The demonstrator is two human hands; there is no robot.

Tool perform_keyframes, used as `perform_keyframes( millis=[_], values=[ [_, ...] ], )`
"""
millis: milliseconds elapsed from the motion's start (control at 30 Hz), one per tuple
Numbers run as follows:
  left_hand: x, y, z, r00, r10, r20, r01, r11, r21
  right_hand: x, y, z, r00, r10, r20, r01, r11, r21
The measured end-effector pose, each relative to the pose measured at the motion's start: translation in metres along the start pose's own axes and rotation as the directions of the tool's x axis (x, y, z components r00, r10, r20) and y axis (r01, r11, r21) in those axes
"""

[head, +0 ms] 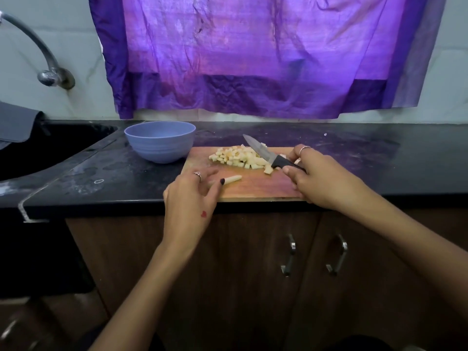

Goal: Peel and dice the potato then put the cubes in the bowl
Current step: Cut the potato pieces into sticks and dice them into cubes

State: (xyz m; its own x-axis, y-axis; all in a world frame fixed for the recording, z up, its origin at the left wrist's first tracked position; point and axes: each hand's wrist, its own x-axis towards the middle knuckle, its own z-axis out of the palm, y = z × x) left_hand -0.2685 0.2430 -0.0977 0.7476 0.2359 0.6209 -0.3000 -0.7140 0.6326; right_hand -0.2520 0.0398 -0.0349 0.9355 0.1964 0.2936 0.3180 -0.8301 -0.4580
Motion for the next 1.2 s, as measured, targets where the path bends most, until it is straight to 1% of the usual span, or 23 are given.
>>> perform_keyframes(
  millis=[67,100,233,400,600,833,1033,1133,1200],
  values=[
    [-0.001,-0.002,-0.004,1.000,-0.002,-0.009,0.002,1.000,-0.003,-0.012,-0.006,0.002,0.999,-0.017,0.051,0.013,0.997,0.076],
    [0.000,-0.003,-0.004,1.000,0.003,-0.013,-0.003,1.000,-0.001,-0.016,-0.008,0.003,0.998,-0.035,0.056,0.031,0.997,0.070],
    [-0.001,-0.005,-0.004,1.000,-0.008,-0.018,0.008,1.000,-0.015,-0.028,-0.010,0.012,0.993,-0.116,-0.005,0.115,0.988,-0.099],
    [0.000,-0.006,-0.003,0.999,-0.008,-0.035,0.007,1.000,-0.024,-0.037,-0.017,0.017,0.985,-0.174,0.016,0.174,0.964,-0.203],
    [-0.001,-0.009,-0.005,0.999,-0.021,-0.032,0.021,1.000,-0.021,-0.033,-0.016,0.018,0.987,-0.158,0.020,0.158,0.961,-0.226],
    [0.000,-0.011,-0.006,0.998,-0.031,-0.047,0.029,0.999,-0.036,-0.028,-0.018,0.011,0.983,-0.182,0.029,0.183,0.944,-0.274],
    [0.002,-0.012,-0.007,0.998,-0.061,-0.023,0.058,0.995,-0.083,-0.025,-0.022,0.012,0.983,-0.185,-0.007,0.177,0.948,-0.264],
    [0.002,-0.012,-0.007,0.998,-0.062,-0.010,0.061,0.994,-0.088,-0.024,-0.025,0.018,0.979,-0.205,0.019,0.202,0.941,-0.272],
    [0.002,-0.012,-0.006,0.998,-0.061,-0.015,0.059,0.994,-0.089,-0.022,-0.028,0.020,0.972,-0.232,0.046,0.234,0.919,-0.317]
  ],
)
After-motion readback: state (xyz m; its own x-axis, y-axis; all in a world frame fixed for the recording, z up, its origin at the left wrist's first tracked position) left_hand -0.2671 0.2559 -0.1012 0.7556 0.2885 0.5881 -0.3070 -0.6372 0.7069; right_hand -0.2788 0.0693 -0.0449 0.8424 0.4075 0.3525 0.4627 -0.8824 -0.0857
